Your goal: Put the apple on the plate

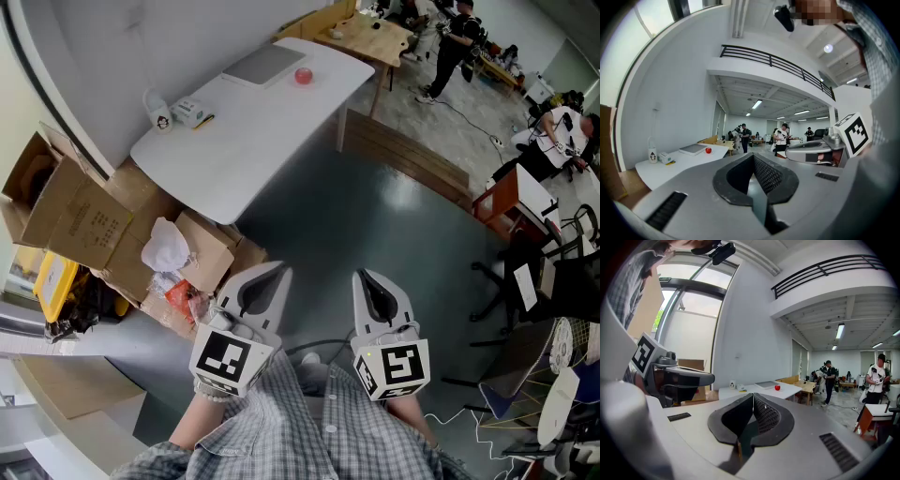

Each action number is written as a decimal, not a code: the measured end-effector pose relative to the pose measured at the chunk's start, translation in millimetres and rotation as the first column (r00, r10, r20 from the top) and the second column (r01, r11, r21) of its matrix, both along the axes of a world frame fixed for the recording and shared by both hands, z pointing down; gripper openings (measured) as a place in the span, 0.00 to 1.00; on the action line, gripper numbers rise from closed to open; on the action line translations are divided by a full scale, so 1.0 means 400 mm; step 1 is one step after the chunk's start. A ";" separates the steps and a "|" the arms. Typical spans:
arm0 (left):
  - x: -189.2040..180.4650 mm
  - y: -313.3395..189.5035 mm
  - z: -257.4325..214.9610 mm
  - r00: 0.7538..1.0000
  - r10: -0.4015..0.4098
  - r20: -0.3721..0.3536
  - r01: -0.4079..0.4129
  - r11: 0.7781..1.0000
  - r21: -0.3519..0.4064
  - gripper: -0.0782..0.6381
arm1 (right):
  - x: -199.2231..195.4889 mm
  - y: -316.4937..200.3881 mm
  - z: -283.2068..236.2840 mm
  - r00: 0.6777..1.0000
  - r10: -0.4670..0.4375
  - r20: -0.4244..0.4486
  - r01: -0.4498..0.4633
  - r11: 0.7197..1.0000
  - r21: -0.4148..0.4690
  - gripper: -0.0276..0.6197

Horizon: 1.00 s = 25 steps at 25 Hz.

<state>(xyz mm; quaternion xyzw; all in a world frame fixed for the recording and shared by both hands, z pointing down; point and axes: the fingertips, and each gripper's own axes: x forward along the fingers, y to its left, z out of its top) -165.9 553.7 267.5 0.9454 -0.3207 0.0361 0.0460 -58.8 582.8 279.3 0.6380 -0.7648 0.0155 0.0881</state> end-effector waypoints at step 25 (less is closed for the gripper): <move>-0.094 -0.010 0.017 0.999 0.037 -0.013 -0.037 0.999 -0.003 0.12 | -0.125 0.013 -0.012 0.999 -0.038 -0.010 0.038 0.999 0.038 0.07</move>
